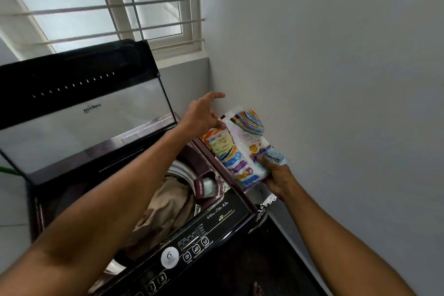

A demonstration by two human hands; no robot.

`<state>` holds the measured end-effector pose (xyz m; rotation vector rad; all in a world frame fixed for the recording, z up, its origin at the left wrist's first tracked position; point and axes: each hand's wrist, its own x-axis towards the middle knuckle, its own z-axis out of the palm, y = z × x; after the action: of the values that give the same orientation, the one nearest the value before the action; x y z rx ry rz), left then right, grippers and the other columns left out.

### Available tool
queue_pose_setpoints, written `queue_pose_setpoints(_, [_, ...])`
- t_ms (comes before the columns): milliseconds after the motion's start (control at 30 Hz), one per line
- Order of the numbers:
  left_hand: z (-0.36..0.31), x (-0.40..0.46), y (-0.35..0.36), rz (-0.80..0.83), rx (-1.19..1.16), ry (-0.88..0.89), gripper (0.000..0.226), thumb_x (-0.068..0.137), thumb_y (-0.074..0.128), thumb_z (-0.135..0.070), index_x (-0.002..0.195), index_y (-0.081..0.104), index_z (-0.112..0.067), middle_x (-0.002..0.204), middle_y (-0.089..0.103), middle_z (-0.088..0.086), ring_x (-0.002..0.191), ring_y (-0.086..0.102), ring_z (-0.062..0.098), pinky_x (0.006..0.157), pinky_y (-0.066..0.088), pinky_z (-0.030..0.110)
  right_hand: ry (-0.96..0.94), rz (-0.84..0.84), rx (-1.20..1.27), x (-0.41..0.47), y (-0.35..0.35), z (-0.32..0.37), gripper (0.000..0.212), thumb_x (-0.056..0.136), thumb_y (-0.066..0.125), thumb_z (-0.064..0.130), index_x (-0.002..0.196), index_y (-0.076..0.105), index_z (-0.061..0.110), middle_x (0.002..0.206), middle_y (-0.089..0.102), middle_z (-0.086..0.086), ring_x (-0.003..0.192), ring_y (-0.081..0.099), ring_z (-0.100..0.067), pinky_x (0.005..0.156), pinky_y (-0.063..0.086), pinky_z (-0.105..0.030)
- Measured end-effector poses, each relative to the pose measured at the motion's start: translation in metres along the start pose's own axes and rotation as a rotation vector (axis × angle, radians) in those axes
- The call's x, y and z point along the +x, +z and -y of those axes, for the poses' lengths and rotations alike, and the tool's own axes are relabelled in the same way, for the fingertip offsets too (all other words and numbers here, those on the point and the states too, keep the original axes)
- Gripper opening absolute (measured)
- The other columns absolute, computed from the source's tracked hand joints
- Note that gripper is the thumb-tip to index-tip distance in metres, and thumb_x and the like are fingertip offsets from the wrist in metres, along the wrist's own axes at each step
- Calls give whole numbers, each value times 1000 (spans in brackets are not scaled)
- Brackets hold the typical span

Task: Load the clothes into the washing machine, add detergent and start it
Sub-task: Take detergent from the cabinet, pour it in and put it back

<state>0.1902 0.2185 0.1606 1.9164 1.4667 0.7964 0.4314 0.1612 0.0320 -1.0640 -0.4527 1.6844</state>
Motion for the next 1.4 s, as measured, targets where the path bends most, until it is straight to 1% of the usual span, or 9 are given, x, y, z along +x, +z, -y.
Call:
queue_pose_setpoints(233, [-36,-7,-29,-112,112,107,73,78,81,-15,138,43,-30,74,72,-3,67,69,2,63,48,9,80,11,7,17,29,-9,58,78,74,5,132,55,-1,127,64,-22,116,61,-40,85,56,-58])
queue_pose_setpoints(433, [-51,-14,-29,-12,224,153,68,82,79,-16,135,41,-35,78,71,2,68,68,9,59,46,14,179,64,-205,8,41,-26,50,75,81,21,121,64,10,109,73,-10,87,72,-27,67,57,-37])
queue_pose_setpoints(533, [-34,-22,-7,101,292,134,66,84,76,-11,134,40,-35,81,68,1,71,66,11,61,48,20,80,-52,-456,16,37,-30,85,43,94,16,120,58,6,97,74,-10,78,70,-25,60,53,-32])
queue_pose_setpoints(667, [-14,-31,10,60,197,126,62,84,75,-12,133,43,-32,85,69,-1,76,68,10,71,56,22,-259,-27,-879,22,52,-12,54,53,83,15,102,61,26,97,72,-1,91,69,-25,78,59,-40])
queue_pose_setpoints(800, [-5,-29,12,-9,188,101,59,83,77,-16,130,46,-31,82,68,-6,74,67,6,70,56,23,-342,70,-730,18,79,9,31,72,77,-3,85,68,24,88,74,-10,74,71,-26,72,60,-40])
queue_pose_setpoints(900, [4,-31,10,-87,156,75,55,81,79,-21,128,51,-29,81,65,-7,72,65,4,65,54,22,-339,123,-591,15,83,19,10,80,78,7,89,73,8,84,74,-13,69,70,-23,66,60,-35])
queue_pose_setpoints(1067, [31,-56,11,-225,-23,-87,65,74,84,-26,131,54,-18,95,64,-7,87,65,7,75,57,22,-346,106,-636,17,71,29,22,76,82,24,87,77,6,83,77,-10,73,74,-26,67,61,-38])
queue_pose_setpoints(1200, [51,-79,26,-231,-249,-321,30,75,82,-32,96,72,-13,89,76,0,80,74,12,78,62,39,-299,127,-608,15,71,32,30,75,83,22,91,75,-2,87,76,-13,80,74,-35,72,62,-45])
queue_pose_setpoints(1400, [37,-71,15,-363,-304,-299,17,71,86,-27,69,74,-15,74,76,-1,70,75,16,70,61,35,-327,193,-548,15,75,48,24,78,81,18,92,75,-1,88,76,-14,77,75,-30,67,61,-39])
